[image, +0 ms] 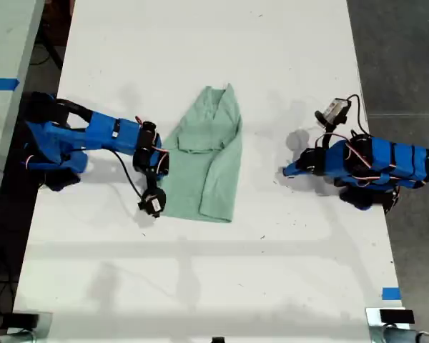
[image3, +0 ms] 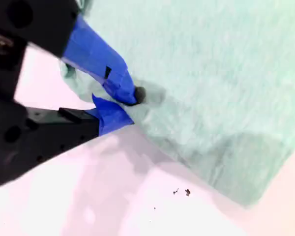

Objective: Fold t shirt

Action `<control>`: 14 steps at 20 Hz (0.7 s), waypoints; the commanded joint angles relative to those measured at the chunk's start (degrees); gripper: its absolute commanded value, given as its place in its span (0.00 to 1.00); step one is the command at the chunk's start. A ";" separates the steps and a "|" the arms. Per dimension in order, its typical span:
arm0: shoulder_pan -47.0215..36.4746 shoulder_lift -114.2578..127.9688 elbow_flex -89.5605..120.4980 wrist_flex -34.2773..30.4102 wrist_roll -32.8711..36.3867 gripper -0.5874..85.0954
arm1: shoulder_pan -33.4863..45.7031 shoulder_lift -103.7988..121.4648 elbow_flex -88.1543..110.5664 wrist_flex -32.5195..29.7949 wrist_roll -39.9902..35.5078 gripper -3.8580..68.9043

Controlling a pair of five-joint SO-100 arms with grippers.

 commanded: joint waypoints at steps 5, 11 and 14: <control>1.05 -15.03 -38.67 10.81 4.04 0.00 | -0.35 1.05 2.90 0.00 0.35 0.07; 0.26 -17.75 -40.43 5.27 6.50 0.00 | -0.35 1.05 2.90 -0.09 0.35 0.07; 0.70 -17.75 -40.43 -0.88 10.37 0.00 | -0.35 1.05 2.90 -0.09 0.35 0.07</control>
